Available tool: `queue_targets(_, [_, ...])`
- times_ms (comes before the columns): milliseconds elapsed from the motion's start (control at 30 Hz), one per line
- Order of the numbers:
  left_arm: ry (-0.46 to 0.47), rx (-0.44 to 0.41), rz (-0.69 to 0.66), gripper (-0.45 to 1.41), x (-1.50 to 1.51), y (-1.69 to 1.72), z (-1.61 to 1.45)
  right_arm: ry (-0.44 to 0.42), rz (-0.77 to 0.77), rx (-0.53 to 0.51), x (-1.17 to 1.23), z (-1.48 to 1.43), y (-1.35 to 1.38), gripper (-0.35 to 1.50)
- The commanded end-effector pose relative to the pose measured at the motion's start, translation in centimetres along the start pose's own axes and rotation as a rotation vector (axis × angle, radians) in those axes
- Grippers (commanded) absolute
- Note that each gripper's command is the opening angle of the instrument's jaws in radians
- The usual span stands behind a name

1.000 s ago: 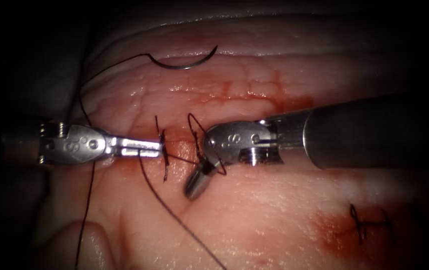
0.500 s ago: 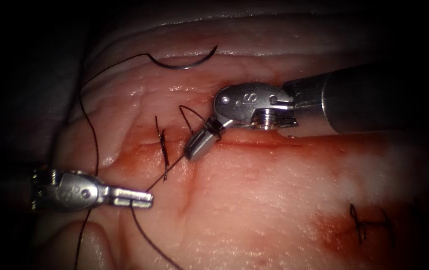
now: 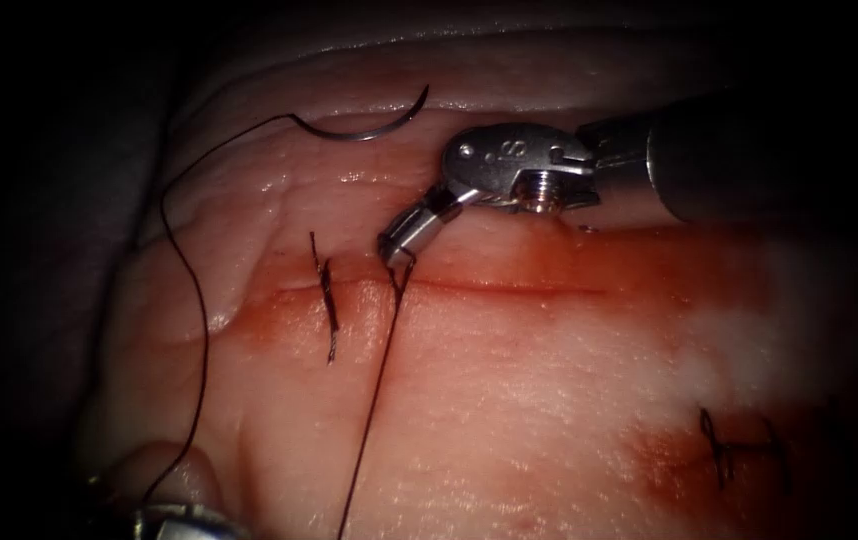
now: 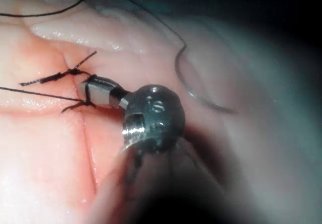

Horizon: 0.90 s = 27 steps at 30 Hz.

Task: Wound Closure
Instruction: Pull the right tool up and the left tool down to tighten.

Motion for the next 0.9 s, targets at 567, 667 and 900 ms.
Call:
queue_targets(567, [-0.052, -0.337, -0.049, -0.45, -0.36, 0.55, 0.64, -0.001, -0.008, -0.047, -0.01, 0.17, 0.13, -0.35])
queue_targets(667, [-0.039, -0.366, -0.051, -0.45, -0.31, 0.58, 0.69, -0.002, -0.001, -0.062, -0.01, 0.18, 0.16, -0.35])
queue_targets(900, [0.003, -0.421, -0.059, -0.45, -0.15, 0.75, 0.83, -0.007, 0.011, -0.093, -0.04, 0.16, 0.2, -0.35])
